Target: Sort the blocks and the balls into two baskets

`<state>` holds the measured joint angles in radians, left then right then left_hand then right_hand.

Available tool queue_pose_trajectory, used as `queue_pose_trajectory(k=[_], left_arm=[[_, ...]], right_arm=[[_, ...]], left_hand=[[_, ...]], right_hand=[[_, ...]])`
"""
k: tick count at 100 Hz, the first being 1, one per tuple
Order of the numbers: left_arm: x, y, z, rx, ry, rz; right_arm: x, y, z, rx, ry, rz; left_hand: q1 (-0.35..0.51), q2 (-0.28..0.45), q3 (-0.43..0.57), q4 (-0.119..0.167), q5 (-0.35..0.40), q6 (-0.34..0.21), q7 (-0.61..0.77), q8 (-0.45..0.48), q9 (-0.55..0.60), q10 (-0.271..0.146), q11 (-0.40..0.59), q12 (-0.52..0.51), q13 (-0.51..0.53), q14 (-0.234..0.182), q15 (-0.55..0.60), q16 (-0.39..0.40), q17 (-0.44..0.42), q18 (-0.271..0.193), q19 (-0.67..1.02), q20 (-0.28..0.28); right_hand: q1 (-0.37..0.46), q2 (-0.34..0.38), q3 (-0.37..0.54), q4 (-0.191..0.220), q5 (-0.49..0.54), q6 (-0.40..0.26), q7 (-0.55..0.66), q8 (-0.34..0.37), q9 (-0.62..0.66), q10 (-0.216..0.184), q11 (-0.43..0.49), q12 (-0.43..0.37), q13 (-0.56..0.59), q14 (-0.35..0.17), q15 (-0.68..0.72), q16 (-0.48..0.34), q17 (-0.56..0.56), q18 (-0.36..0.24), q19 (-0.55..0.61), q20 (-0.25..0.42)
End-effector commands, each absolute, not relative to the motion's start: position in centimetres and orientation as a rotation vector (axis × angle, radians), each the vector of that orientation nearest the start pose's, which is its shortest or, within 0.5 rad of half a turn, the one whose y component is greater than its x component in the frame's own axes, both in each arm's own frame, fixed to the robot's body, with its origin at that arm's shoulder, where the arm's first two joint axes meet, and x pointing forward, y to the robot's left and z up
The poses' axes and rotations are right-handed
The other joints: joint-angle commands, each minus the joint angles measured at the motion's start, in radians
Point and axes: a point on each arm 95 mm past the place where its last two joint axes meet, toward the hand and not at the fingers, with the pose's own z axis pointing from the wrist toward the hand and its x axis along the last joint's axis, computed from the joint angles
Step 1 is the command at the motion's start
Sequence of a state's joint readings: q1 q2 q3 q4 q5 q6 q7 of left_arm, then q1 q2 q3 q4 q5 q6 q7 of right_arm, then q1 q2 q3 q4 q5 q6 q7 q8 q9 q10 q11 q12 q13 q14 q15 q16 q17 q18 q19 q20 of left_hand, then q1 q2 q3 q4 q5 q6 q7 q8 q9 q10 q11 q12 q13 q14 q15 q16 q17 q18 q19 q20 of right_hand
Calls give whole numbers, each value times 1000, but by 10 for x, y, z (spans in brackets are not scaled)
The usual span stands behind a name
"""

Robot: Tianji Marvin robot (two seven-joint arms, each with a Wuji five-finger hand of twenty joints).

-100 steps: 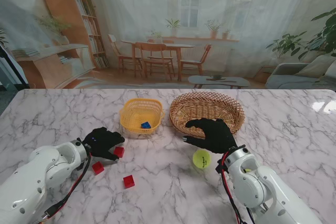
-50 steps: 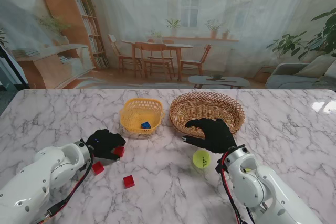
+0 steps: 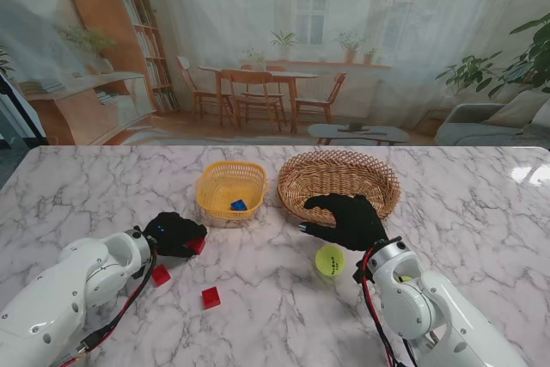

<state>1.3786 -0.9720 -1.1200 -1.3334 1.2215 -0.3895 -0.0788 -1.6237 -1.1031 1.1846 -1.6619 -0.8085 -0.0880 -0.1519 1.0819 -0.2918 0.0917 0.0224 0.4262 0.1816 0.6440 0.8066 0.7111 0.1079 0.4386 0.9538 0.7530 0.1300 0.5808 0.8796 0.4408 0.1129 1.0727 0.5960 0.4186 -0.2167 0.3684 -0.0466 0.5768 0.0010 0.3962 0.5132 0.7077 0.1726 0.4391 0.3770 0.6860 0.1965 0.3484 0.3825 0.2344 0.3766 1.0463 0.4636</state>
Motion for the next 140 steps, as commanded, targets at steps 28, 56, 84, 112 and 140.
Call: queue_pose_trajectory(k=[28, 56, 84, 112, 140], left_arm=[[413, 49, -351, -778, 2079, -1240], [412, 44, -318, -663, 2039, -1313], [433, 34, -297, -646, 1974, -1343], [470, 18, -272, -665, 1905, -1358], [508, -3, -273, -731, 1914, -1298]], right_arm=[[378, 25, -318, 1287, 1365, 1766], [378, 26, -318, 1290, 1369, 1764], [379, 25, -318, 1290, 1369, 1763], [378, 25, -318, 1287, 1370, 1765], [377, 26, -317, 1278, 1370, 1769]], left_hand=[[119, 24, 9, 17, 36, -77, 138, 0, 76, -30, -73, 38, 42, 3, 29, 12, 22, 10, 42, 22], [114, 25, 5, 17, 36, -78, 138, -1, 76, -28, -76, 37, 45, 5, 26, 11, 23, 14, 42, 22], [104, 19, -2, 18, 45, -79, 134, -7, 75, -27, -69, 29, 47, 7, 25, 11, 23, 16, 43, 22], [95, 22, -7, 18, 42, -79, 127, -12, 64, -27, -58, 20, 45, 7, 26, 12, 22, 18, 49, 26], [88, 25, -10, 19, 37, -80, 127, -11, 50, -29, -42, 8, 38, 3, 27, 11, 16, 15, 50, 28]], right_hand=[[27, 31, -15, 19, -31, 17, -16, -10, -38, 5, 11, 5, 0, 6, -11, 8, -21, 19, -9, -2], [27, 31, -15, 19, -30, 16, -16, -10, -38, 3, 11, 4, 0, 6, -11, 8, -22, 19, -10, -2], [27, 31, -15, 19, -31, 17, -17, -10, -37, 4, 11, 5, -1, 6, -12, 8, -22, 19, -10, -2], [26, 30, -15, 19, -30, 15, -17, -10, -36, 4, 11, 5, 0, 8, -12, 8, -25, 22, -12, -3], [26, 31, -15, 19, -31, 17, -18, -10, -36, 5, 10, 5, 0, 7, -13, 8, -25, 21, -13, -3]])
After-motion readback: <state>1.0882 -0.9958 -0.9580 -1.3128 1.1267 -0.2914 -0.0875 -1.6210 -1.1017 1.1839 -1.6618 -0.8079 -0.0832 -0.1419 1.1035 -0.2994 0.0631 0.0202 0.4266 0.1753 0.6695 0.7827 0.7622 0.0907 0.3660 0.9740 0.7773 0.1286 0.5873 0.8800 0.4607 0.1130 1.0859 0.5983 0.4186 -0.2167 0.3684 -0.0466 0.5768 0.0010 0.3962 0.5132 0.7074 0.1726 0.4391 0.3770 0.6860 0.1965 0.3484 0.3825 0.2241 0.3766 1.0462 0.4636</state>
